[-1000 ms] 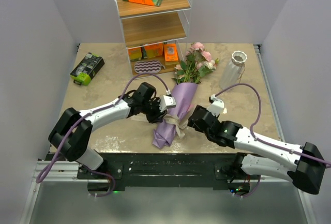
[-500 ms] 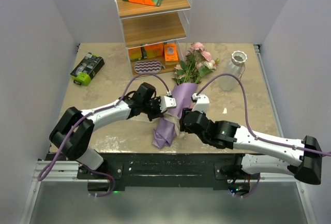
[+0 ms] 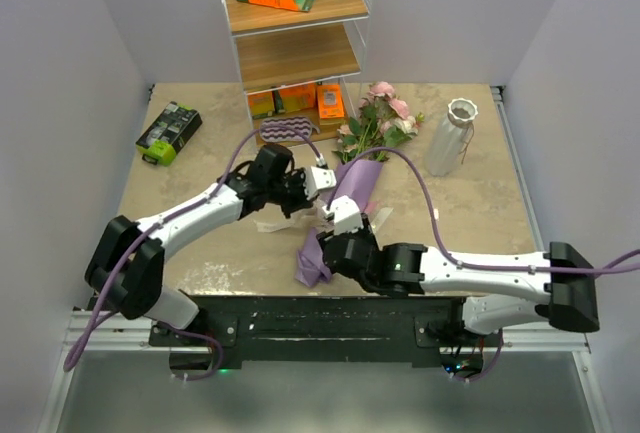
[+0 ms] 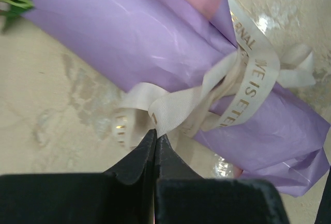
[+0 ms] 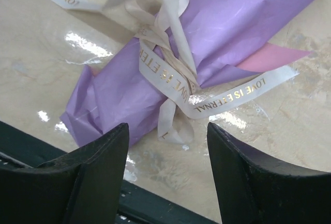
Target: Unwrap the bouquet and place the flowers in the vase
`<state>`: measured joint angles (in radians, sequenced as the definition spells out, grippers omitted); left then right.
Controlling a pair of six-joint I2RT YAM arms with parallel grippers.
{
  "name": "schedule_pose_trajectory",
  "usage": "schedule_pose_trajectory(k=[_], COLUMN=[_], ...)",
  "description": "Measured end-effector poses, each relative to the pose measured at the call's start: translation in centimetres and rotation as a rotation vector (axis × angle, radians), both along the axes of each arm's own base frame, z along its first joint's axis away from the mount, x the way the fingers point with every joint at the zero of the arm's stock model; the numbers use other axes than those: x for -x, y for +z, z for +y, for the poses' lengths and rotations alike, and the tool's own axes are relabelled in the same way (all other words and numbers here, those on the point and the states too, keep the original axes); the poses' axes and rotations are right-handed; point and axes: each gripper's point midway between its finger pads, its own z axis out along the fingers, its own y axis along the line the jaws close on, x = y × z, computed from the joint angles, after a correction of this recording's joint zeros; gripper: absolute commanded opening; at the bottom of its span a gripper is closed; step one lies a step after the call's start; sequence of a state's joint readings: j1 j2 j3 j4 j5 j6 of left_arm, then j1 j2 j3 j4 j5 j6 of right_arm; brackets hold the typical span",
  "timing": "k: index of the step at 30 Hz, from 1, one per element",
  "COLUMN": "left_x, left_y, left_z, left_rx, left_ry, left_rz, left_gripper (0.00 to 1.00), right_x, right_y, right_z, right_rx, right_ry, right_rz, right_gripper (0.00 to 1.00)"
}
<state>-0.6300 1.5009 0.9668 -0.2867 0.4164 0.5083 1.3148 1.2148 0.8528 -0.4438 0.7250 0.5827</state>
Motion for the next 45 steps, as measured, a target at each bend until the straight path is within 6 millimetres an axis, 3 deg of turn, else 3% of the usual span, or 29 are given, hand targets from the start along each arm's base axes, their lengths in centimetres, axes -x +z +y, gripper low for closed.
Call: schedule_pose_trajectory(k=[4,7,12,17,20,27,32,38,45], left_x=[-1.0,-0.7,0.1,0.2,0.2,0.2,0.2,0.3,0.4], left_y=[4.3,5.8,5.2,5.1,5.1,5.1,5.1,5.1,5.0], left_z=[0.1,0.2,0.6,0.7,0.7,0.7,0.7,0.8,0.8], left_rx=[0.062,0.086,0.069,0.07,0.071,0.072,0.073,0.07,0.067], left_ry=[0.013,0.007,0.01,0.016,0.017,0.02,0.022,0.022,0.022], left_rz=[-0.065,-0.083,-0.037,-0.025,-0.022,-0.018,-0.017,-0.013,-0.01], left_gripper=[0.0,0.0,0.0,0.0,0.0,0.0,0.0,0.0,0.0], right_x=[-0.5,-1.0,-2.1,-2.7,-3.3,-5.2,-6.2,-5.8,-5.0], right_y=[-1.7,-2.1,-2.2,-4.7,-5.2,-4.1,-3.9,-4.1,-1.2], right_z=[0.6,0.9,1.9,2.1,1.8,1.7,1.5,1.4,1.5], right_rx=[0.113,0.152,0.187,0.292,0.316,0.274,0.245,0.226,0.13], right_ry=[0.03,0.043,0.057,0.078,0.069,0.02,-0.004,0.024,0.07], right_rz=[-0.032,-0.06,-0.123,-0.124,-0.122,-0.154,-0.154,-0.132,-0.138], right_gripper=[0.67,0.68,0.7,0.7,0.68,0.55,0.58,0.69,0.7])
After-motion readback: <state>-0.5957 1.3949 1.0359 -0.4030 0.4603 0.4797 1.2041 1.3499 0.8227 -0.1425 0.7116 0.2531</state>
